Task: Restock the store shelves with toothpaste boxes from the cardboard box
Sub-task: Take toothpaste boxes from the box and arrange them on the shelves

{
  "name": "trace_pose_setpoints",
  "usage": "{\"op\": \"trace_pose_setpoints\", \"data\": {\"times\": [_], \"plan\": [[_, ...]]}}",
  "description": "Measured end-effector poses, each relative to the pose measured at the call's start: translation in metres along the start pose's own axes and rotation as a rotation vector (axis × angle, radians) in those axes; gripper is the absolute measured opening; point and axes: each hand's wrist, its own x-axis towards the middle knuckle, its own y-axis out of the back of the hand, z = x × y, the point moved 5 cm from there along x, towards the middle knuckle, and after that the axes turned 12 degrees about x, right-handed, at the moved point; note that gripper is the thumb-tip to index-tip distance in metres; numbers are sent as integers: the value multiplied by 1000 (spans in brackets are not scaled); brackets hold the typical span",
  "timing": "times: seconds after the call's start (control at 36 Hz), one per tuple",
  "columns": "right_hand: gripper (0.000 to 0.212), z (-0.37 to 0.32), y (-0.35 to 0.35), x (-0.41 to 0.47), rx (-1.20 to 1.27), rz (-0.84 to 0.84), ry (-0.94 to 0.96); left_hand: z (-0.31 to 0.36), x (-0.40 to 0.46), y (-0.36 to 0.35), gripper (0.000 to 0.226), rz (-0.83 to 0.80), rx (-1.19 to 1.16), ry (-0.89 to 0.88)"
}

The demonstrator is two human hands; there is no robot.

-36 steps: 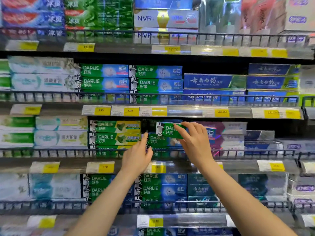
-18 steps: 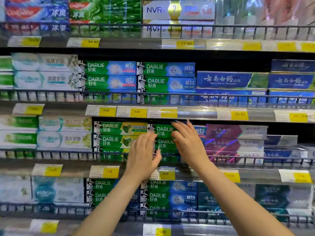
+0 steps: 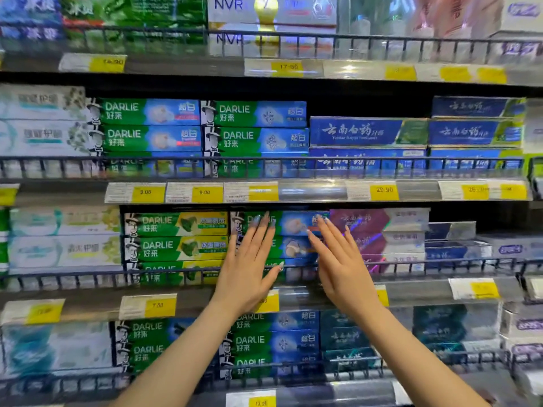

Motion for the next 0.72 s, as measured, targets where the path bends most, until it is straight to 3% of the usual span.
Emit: {"op": "trace_pose_setpoints", "data": {"times": [0.17, 0.31, 0.56, 0.72], "plan": [[56, 10, -1, -7, -21, -28, -140, 6, 19, 9, 75, 36, 6, 50], [56, 11, 1, -6, -46, -32, -138, -2, 42, 17, 65, 78, 55, 136], [54, 11, 3, -8, -38, -27, -113, -9, 50, 30, 58, 205, 78, 135], [54, 10, 2, -9, -10, -26, -123, -10, 48, 20, 67, 117, 64, 104]]}}
